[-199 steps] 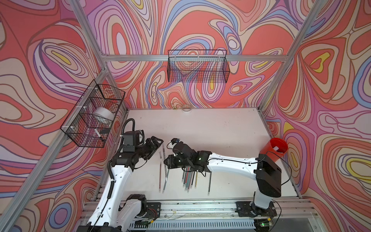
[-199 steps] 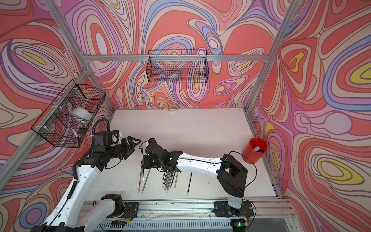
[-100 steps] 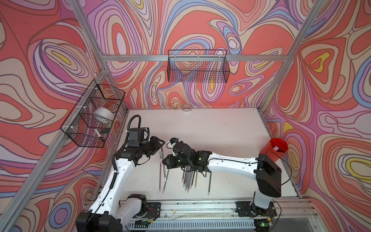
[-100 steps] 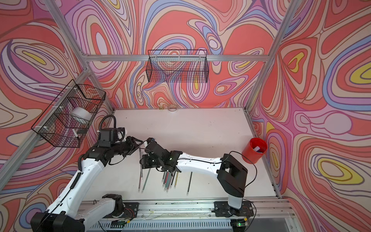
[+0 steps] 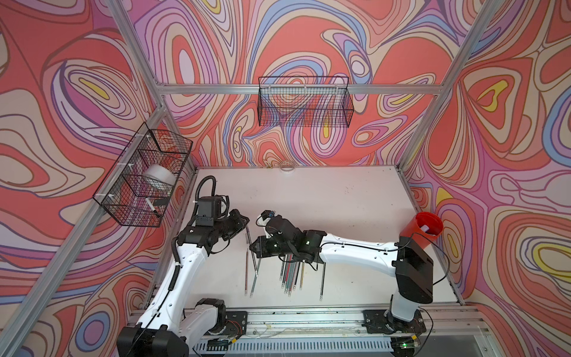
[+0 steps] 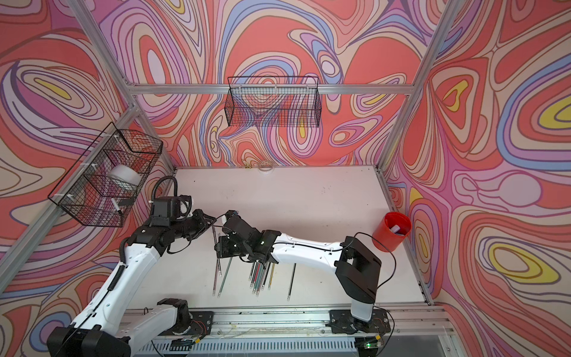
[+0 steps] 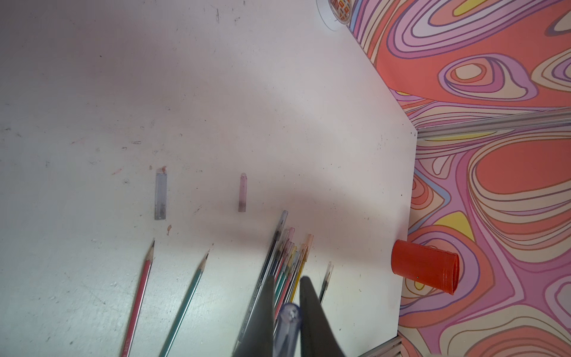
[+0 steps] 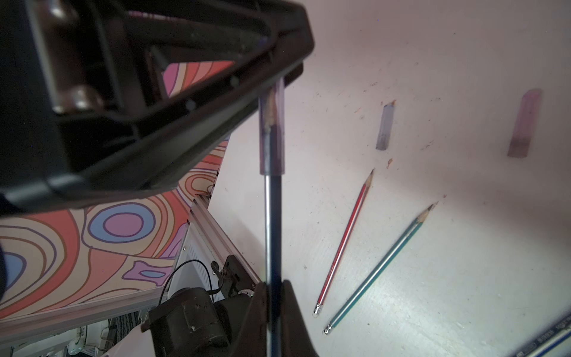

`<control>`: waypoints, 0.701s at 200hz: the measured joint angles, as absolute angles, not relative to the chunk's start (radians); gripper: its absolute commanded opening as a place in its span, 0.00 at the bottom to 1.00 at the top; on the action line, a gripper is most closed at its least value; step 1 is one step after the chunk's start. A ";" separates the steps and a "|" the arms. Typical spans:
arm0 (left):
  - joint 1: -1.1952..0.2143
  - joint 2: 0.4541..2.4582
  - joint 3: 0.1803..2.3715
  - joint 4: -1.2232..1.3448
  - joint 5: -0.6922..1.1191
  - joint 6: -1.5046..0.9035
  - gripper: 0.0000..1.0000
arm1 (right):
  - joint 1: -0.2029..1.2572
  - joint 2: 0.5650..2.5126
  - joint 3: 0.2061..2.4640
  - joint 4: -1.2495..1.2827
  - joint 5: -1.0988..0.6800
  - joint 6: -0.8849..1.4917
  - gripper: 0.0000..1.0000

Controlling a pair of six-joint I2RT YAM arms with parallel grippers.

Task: Remove the protective cover of the pencils
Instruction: Remove the protective sleeve from the pencil.

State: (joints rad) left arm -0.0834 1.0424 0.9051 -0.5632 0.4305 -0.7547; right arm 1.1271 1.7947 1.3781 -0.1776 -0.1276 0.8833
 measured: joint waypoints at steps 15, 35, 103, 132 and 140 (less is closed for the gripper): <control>-0.083 1.042 0.905 -0.563 0.426 -0.751 0.11 | 1.127 1.795 1.379 -0.180 -0.127 0.884 0.10; -0.083 1.042 0.904 -0.563 0.421 -0.751 0.10 | 1.127 1.800 1.396 -0.196 -0.127 0.884 0.15; -0.091 1.042 0.903 -0.555 0.471 -0.779 0.08 | 1.127 1.882 1.473 -0.213 -0.127 0.893 0.12; -0.091 1.044 0.903 -0.556 0.467 -0.777 0.07 | 1.127 1.888 1.473 -0.225 -0.128 0.902 0.02; -0.091 1.045 0.903 -0.556 0.463 -0.775 0.06 | 1.127 1.888 1.473 -0.225 -0.127 0.902 0.00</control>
